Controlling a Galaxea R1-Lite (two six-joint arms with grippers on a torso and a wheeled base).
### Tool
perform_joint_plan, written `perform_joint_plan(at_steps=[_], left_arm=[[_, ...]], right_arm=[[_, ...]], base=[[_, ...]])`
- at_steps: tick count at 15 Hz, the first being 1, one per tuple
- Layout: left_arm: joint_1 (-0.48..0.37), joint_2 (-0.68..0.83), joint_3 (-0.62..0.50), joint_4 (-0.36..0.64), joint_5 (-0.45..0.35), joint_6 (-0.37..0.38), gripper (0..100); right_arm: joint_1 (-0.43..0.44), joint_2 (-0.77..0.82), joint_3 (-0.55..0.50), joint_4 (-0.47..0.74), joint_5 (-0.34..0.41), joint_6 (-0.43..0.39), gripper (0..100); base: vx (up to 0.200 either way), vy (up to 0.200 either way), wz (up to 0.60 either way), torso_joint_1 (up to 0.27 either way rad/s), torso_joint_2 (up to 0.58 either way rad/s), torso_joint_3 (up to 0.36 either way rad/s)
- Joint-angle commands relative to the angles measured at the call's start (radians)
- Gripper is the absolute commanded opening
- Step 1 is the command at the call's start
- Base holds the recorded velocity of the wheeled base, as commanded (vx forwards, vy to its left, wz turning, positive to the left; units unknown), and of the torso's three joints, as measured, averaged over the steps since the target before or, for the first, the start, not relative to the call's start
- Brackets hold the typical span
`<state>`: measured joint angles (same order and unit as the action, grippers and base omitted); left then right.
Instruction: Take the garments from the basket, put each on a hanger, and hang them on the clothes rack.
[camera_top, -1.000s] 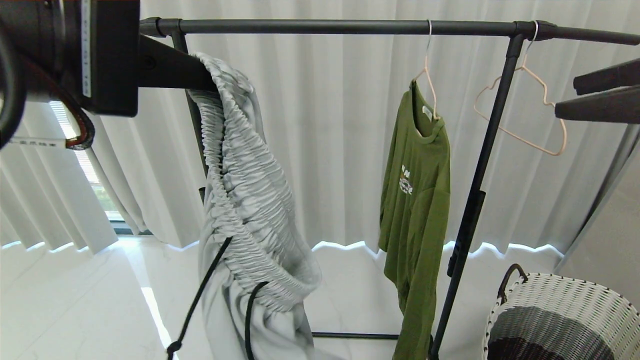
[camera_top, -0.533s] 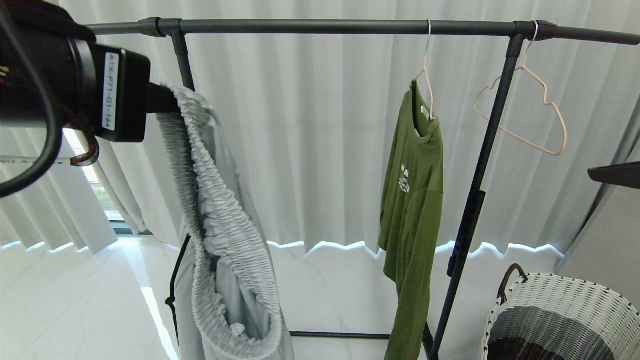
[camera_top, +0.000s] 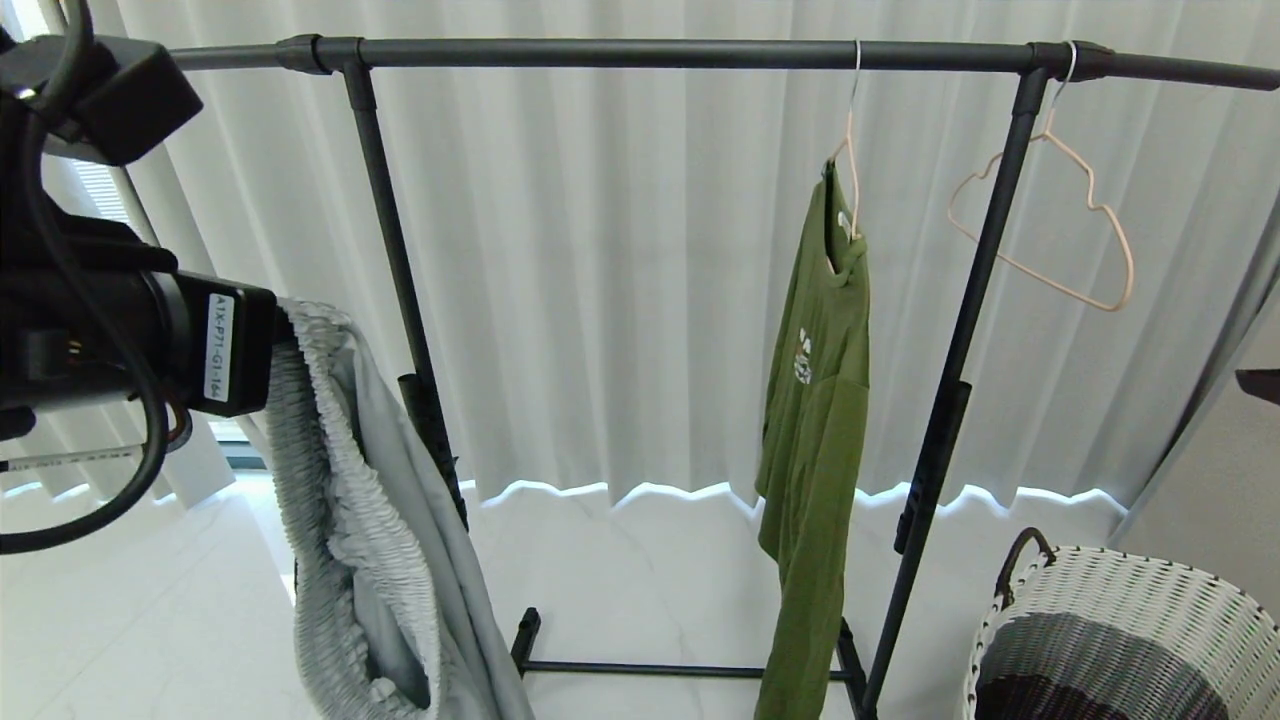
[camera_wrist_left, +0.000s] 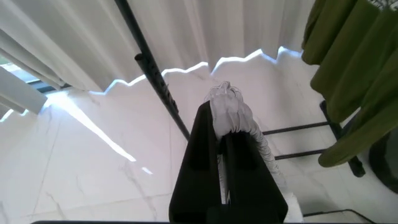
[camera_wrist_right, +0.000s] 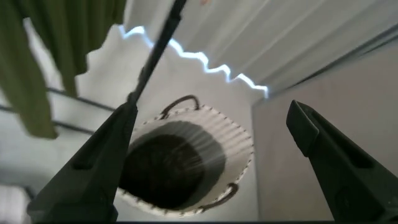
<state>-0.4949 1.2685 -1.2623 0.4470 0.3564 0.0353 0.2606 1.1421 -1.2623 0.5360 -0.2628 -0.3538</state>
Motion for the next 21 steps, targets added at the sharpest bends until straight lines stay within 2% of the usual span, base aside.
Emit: perform_joint_plan(at_steps=[1,7,9,12,21], left_arm=[[0.006,-0.044,0.06,-0.021,0.003,0.003,0],[0.006,-0.043,0.063,-0.025,0.001,0.0,0],[0.006,-0.046,0.063,-0.027,0.001,0.001,0],[0.001,-0.057,0.064,-0.027,0.001,0.009,0],[0.001,-0.058,0.07,-0.027,0.001,0.032,0]], right_arm=[[-0.023,-0.018,0.063,-0.037,-0.009,-0.02,100],[-0.055,-0.033,0.116,-0.088,-0.004,-0.014,100],[-0.057,-0.033,0.118,-0.087,-0.003,0.045,100],[-0.058,-0.032,0.136,-0.087,-0.003,0.121,100],[-0.058,-0.032,0.162,-0.088,-0.003,0.159,100]], base=[[0.0,0.0,0.0,0.0,0.0,0.0],[0.0,0.0,0.0,0.0,0.0,0.0],[0.0,0.0,0.0,0.018,-0.07,-0.062],[0.0,0.0,0.0,0.087,-0.34,-0.258],[0.0,0.0,0.0,0.158,-0.47,-0.308]])
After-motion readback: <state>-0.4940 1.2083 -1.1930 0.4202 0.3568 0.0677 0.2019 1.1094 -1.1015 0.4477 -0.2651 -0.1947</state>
